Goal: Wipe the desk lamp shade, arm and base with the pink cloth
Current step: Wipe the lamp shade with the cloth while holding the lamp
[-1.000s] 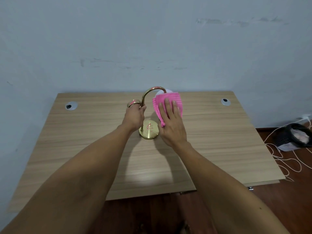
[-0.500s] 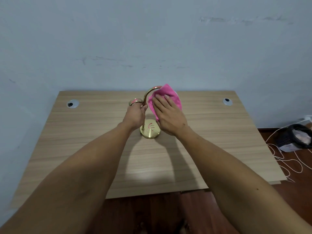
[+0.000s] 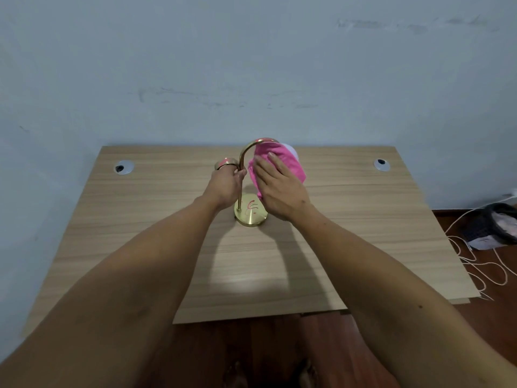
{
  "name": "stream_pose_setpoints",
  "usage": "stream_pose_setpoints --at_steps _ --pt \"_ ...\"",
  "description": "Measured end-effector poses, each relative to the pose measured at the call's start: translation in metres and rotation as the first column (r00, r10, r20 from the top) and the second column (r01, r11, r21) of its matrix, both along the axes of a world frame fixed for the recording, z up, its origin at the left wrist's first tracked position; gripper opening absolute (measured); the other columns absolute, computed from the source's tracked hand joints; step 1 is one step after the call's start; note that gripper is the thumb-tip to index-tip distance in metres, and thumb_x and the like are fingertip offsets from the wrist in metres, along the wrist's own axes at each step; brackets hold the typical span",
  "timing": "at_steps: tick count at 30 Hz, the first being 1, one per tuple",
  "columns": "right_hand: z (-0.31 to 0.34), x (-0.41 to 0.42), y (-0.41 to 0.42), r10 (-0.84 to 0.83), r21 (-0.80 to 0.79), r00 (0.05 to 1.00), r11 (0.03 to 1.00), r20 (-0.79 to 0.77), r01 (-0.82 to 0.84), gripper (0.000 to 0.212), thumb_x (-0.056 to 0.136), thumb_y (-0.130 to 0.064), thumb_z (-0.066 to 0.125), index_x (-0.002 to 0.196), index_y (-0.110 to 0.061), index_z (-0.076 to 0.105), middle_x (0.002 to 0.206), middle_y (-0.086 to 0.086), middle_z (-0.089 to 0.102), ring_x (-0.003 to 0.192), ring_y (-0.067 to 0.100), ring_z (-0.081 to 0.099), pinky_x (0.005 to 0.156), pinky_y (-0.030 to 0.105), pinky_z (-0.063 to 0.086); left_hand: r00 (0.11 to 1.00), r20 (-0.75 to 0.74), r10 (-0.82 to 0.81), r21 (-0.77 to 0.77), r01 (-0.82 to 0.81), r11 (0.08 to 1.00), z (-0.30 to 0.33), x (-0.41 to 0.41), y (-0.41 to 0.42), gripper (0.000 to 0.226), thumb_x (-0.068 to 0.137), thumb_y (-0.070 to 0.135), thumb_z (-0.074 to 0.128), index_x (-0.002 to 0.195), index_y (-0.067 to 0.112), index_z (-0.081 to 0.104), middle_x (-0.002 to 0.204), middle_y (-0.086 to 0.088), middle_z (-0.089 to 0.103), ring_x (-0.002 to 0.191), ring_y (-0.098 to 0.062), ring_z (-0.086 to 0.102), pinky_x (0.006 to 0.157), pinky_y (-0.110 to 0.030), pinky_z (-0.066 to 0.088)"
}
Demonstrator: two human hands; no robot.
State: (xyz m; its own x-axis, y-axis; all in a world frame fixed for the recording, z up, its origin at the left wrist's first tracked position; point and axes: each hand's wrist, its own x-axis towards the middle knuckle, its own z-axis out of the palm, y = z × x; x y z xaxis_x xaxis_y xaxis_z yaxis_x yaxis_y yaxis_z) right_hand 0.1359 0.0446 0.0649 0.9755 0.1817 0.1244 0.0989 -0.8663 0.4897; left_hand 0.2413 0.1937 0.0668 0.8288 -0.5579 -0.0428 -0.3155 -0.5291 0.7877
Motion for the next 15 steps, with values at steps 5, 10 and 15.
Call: stream_pose_setpoints --at_steps 5,10,15 --pt "-0.006 -0.043 -0.043 0.143 0.040 0.989 0.989 -0.028 -0.142 0.070 0.099 -0.035 0.034 0.161 -0.003 0.030 0.169 0.015 0.030 0.158 0.031 0.022 0.130 0.051 0.010 1.000 -0.023 -0.013 -0.011 0.013 1.000 -0.001 0.003 0.000 0.022 0.102 0.024 0.050 0.112 0.008 0.061 0.109 -0.012 0.070 0.107 -0.024 0.069 0.093 -0.031 0.050" --pt "-0.017 -0.080 -0.085 0.161 0.146 0.987 0.977 -0.023 -0.156 0.071 0.094 -0.024 0.041 0.161 -0.005 0.032 0.169 0.014 0.030 0.157 0.038 0.022 0.125 0.054 0.028 0.999 -0.054 0.002 0.001 -0.002 1.000 -0.001 0.002 0.000 0.025 0.102 0.024 0.048 0.114 0.007 0.062 0.111 -0.009 0.070 0.109 -0.020 0.067 0.091 -0.026 0.046" --pt "-0.001 -0.078 -0.067 -0.681 0.931 0.731 0.245 -0.033 0.270 0.042 0.102 -0.027 0.032 0.121 -0.027 0.069 0.120 0.004 0.073 0.101 0.030 0.072 0.073 0.038 0.059 1.000 -0.029 -0.008 0.001 0.008 1.000 -0.004 0.004 0.001 0.023 0.101 0.027 0.048 0.108 0.011 0.063 0.106 -0.010 0.070 0.106 -0.024 0.068 0.097 -0.039 0.052"
